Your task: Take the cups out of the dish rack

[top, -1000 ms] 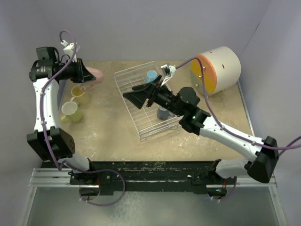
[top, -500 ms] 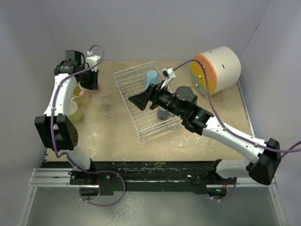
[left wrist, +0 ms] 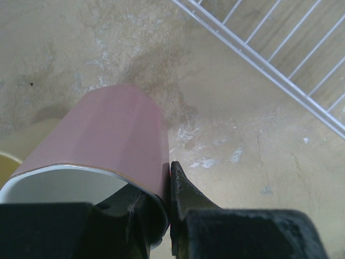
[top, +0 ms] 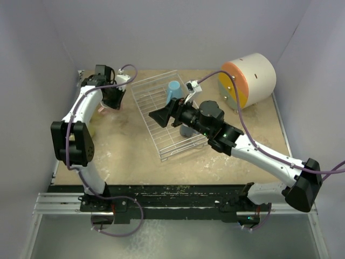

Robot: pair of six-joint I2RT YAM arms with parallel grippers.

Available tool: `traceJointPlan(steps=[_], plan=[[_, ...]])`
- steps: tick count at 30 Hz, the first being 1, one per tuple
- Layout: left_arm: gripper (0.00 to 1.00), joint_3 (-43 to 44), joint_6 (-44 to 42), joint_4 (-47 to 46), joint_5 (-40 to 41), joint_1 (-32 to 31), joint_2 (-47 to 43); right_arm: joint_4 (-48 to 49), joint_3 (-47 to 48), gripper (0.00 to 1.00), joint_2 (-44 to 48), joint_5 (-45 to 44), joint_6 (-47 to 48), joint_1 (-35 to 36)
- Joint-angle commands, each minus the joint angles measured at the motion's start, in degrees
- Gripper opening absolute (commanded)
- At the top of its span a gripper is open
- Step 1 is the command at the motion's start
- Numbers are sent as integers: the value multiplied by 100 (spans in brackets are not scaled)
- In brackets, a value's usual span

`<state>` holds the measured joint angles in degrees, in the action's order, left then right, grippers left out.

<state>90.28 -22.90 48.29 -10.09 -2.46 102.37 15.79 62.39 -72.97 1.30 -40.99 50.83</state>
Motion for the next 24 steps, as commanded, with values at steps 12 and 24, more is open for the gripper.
traceJointPlan(steps=[12, 24], plan=[[0, 394, -470, -337, -150, -111, 715, -223, 45, 89, 141, -493, 45, -34], [3, 1144, -530, 177, 146, -113, 1418, -390, 133, 89, 54, -624, 91, -31]])
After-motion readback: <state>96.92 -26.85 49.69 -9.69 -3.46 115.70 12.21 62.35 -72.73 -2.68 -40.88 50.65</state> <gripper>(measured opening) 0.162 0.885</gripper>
